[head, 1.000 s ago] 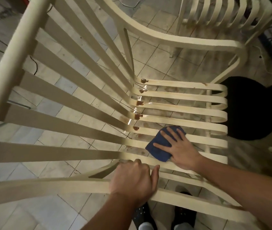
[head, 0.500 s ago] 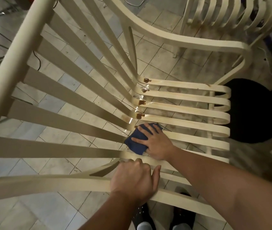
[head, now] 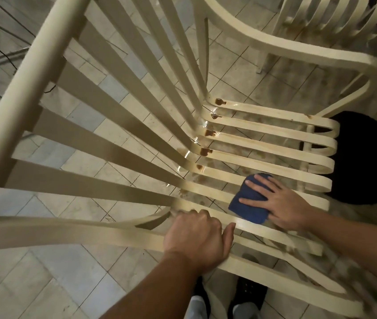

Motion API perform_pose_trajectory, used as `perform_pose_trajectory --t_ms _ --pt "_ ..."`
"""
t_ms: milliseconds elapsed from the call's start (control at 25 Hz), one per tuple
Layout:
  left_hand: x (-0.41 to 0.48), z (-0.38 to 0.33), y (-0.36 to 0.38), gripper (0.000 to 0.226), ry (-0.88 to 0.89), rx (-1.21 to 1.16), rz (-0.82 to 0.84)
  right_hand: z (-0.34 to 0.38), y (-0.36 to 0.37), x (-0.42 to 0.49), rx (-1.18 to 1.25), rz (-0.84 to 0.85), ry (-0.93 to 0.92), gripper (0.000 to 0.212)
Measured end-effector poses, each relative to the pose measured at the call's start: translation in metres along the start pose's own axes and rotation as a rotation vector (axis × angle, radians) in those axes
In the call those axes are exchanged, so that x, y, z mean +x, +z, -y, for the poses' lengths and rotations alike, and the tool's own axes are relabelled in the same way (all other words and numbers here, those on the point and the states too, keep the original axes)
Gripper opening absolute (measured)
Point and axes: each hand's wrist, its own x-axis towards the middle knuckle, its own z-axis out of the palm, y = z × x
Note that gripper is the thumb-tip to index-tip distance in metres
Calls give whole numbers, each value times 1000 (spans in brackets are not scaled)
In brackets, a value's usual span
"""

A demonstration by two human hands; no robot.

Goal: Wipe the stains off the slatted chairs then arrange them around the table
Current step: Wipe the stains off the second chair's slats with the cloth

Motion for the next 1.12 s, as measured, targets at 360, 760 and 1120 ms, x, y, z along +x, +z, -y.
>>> perform_pose_trajectory --t_ms 360,760,1120 --pt "2 0 -2 70 9 13 20 40 -16 110 0 -34 -39 65" --pt "2 3 -7 56 29 -36 41 34 -27 95 89 -15 -62 59" --pt "1 5 -3 51 35 -79 -31 10 -1 49 62 29 46 78"
